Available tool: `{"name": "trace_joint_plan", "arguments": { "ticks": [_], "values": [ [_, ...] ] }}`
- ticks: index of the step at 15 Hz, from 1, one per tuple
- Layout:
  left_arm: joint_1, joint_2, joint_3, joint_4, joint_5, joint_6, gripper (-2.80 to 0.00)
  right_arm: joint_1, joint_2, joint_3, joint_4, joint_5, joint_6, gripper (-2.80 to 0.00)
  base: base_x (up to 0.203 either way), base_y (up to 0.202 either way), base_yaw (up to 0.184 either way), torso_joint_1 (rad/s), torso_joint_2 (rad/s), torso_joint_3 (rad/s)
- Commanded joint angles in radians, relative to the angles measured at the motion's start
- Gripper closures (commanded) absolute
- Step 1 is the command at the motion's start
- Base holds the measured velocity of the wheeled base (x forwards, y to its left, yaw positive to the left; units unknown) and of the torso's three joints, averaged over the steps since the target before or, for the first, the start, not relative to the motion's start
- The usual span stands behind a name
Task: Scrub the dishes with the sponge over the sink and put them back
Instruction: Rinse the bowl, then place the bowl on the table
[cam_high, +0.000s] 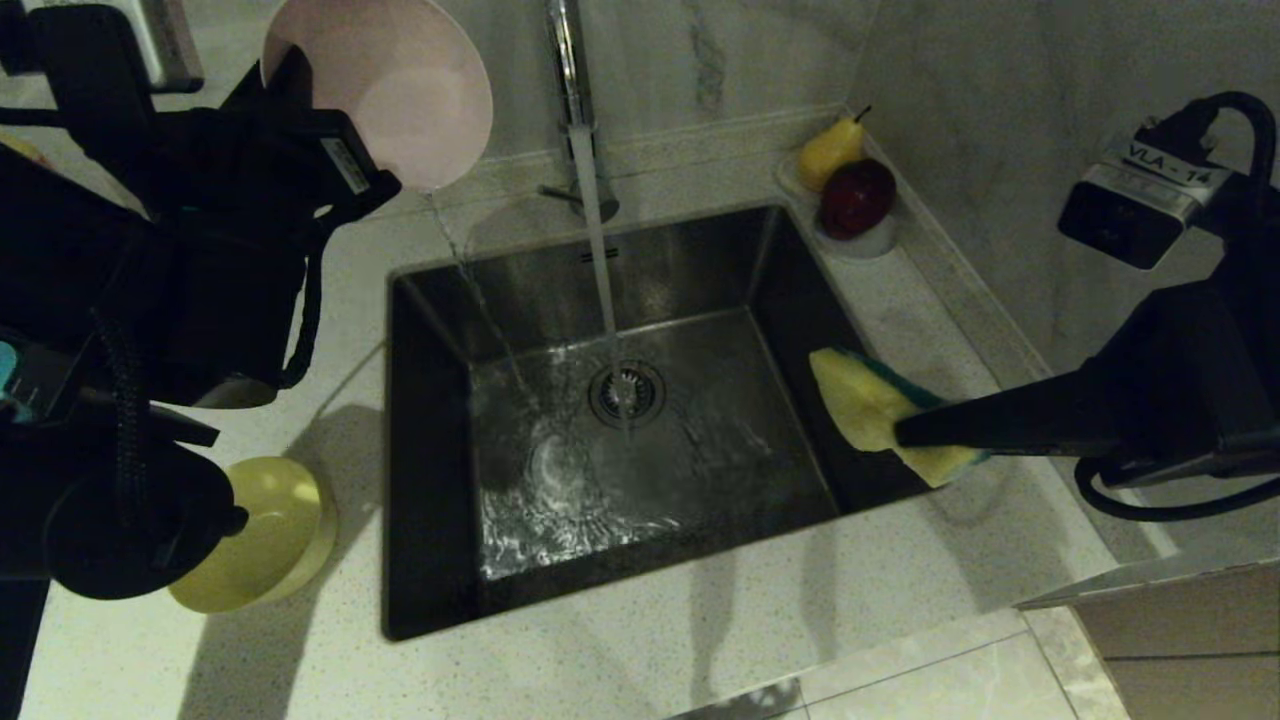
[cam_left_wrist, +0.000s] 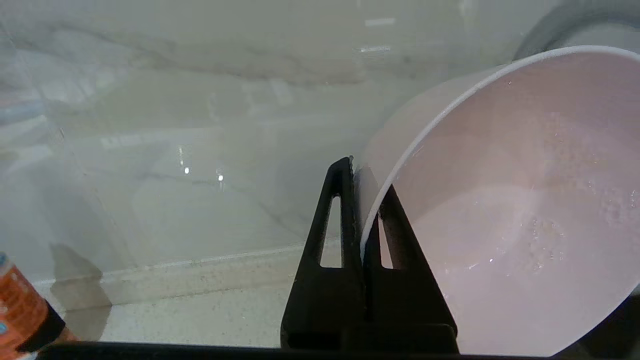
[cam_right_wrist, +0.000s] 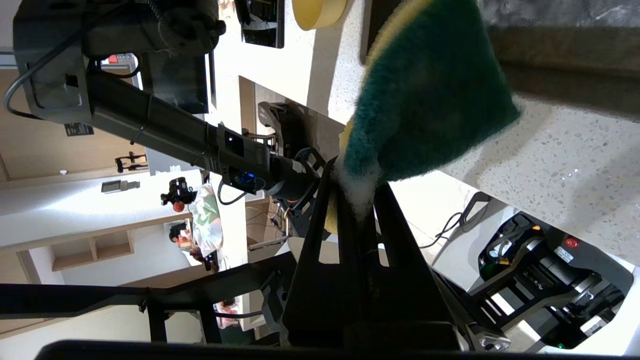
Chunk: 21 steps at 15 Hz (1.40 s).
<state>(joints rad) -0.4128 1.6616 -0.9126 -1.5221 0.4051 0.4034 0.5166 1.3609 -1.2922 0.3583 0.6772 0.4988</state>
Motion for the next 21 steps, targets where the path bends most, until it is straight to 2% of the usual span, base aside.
{"name": "trace_joint_plan", "arguments": {
  "ticks": [1,5,6,8,10,11,13,15,17,19,20,21],
  "values": [
    [0.000,-0.008,-0.008,-0.008,0.008,0.002,0.00,0.002,-0.006,-0.004,0.002,0.004,0.004,0.00,0.000,0.000,0.000,0.000,0.00,0.000],
    [0.002,-0.039,0.003,0.006,0.041,-0.008,0.00,0.002,-0.014,-0.002,0.005,0.004,0.009,0.00,0.000,0.000,0.000,0.000,0.00,0.000],
    [0.003,-0.049,0.001,0.087,0.095,-0.022,0.00,0.002,-0.009,0.001,0.004,0.005,0.009,0.00,0.000,0.000,0.000,0.000,0.00,0.000],
    [0.006,-0.080,-0.003,0.447,0.175,-0.085,0.00,0.000,-0.010,0.013,0.006,0.004,0.009,0.00,0.000,0.000,0.000,0.000,0.00,0.000],
    [0.007,-0.121,-0.031,0.803,0.200,-0.193,0.00,-0.001,-0.012,0.033,0.005,0.000,0.010,0.00,0.000,0.000,0.000,0.000,0.00,0.000],
    [0.007,-0.144,-0.066,1.001,0.185,-0.254,0.00,-0.001,-0.011,0.037,0.006,-0.001,0.009,0.00,0.000,0.000,0.000,0.000,0.00,0.000],
    [0.010,-0.188,-0.191,1.372,0.084,-0.384,0.00,-0.003,-0.015,0.045,0.008,-0.002,0.009,0.00,0.000,0.000,0.000,0.000,0.00,0.000],
    [0.027,-0.211,-0.367,1.639,-0.020,-0.535,0.00,-0.004,-0.026,0.057,0.014,-0.002,0.009,0.00,0.000,0.000,0.000,0.000,0.00,0.000],
    [0.074,-0.221,-0.506,1.896,-0.096,-0.708,0.00,-0.006,-0.035,0.081,0.011,-0.004,0.006,0.00,0.000,0.000,0.000,0.000,0.00,0.000],
    [0.161,-0.221,-0.580,2.020,-0.123,-0.884,0.00,-0.006,-0.032,0.093,0.011,-0.002,0.009,0.00,0.000,0.000,0.000,0.000,0.00,0.000],
    [0.203,-0.223,-0.596,2.046,-0.126,-0.920,0.00,-0.006,-0.032,0.093,0.013,-0.002,0.009,0.00,0.000,0.000,0.000,0.000,0.00,0.000],
    [0.249,-0.227,-0.603,2.050,-0.135,-0.931,0.00,-0.006,-0.032,0.093,0.016,-0.001,0.009,0.00,0.000,0.000,0.000,0.000,0.00,0.000]
  ]
}}
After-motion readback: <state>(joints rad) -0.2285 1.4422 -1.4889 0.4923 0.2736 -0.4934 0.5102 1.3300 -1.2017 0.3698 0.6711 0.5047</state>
